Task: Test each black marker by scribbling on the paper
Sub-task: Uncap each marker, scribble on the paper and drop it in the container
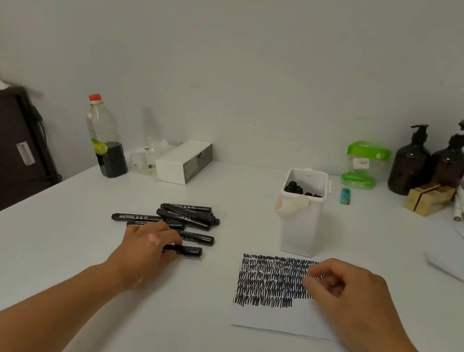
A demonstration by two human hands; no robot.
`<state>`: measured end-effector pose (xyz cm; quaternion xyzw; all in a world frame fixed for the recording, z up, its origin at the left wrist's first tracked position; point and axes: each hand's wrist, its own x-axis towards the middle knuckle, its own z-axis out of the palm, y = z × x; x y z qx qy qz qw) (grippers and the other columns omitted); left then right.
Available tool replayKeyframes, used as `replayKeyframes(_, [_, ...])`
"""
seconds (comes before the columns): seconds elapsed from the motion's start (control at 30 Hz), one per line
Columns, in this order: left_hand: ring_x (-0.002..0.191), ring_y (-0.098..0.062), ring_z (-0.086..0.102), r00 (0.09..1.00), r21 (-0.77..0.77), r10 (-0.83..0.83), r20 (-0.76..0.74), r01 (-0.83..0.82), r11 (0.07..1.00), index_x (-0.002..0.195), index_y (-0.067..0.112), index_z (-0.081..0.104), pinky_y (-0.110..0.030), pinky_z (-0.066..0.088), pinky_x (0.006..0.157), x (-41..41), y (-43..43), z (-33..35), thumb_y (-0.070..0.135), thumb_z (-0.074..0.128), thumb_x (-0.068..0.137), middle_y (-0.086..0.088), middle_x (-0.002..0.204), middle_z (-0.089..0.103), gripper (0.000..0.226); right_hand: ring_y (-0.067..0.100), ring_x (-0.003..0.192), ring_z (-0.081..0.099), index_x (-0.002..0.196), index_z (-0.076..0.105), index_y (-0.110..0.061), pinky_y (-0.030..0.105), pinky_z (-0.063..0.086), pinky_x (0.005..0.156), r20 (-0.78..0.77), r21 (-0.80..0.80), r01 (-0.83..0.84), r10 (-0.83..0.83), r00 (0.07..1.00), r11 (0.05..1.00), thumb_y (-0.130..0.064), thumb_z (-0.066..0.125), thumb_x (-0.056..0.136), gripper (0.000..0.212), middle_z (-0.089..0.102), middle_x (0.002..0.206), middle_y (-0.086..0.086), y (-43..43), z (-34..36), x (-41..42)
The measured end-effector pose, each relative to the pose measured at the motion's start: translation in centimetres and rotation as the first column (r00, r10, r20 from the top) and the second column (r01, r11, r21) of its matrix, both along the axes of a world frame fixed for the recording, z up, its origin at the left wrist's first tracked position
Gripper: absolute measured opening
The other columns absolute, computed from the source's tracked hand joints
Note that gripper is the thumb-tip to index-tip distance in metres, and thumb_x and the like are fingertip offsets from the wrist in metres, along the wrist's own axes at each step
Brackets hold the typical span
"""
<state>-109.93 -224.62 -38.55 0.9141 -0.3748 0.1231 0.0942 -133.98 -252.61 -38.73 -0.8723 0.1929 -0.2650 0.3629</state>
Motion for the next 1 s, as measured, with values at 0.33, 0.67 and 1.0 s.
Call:
replayKeyframes(0.33, [0.078,0.0,0.066,0.872,-0.366,-0.225,-0.435,0.057,0.929,0.097,0.03,0.07,-0.01,0.048,0.068,-4.3,-5.2,4.0,0.023,0.067,0.093,0.013,0.084,0.072,0.008,0.004,0.064,0.058,0.072,0.073,-0.037,0.013,0.044,0.064,0.0,-0.007,-0.014,0.014,1.0,1.0,-0.031,0.082,0.079,0.013,0.067,0.069,-0.022,0.5,0.1,-0.2])
replayKeyframes(0.67, [0.088,-0.021,0.066,0.218,-0.728,-0.694,-0.686,-0.228,0.647,0.102,0.007,0.066,-0.031,0.053,0.074,-8.6,-10.7,3.6,0.007,0.062,0.095,-0.013,0.102,0.071,0.009,0.008,0.08,0.06,0.098,0.07,-0.042,0.014,0.044,0.069,-0.033,0.096,-0.187,0.191,0.981,0.978,-0.064,0.067,0.072,0.035,0.072,0.094,-0.031,0.8,0.5,-0.3])
replayKeyframes(1.0, [0.089,-0.033,0.07,0.033,-0.728,-0.778,-0.628,-0.38,0.571,0.105,0.006,0.068,-0.037,0.059,0.078,-7.9,-11.7,0.3,-0.009,0.064,0.086,-0.017,0.087,0.068,0.025,0.004,0.063,0.058,0.084,0.066,-0.038,0.009,0.041,0.059,0.069,0.293,-0.093,0.076,0.995,0.951,-0.027,0.081,0.084,0.018,0.074,0.073,-0.008,-0.3,0.2,0.2])
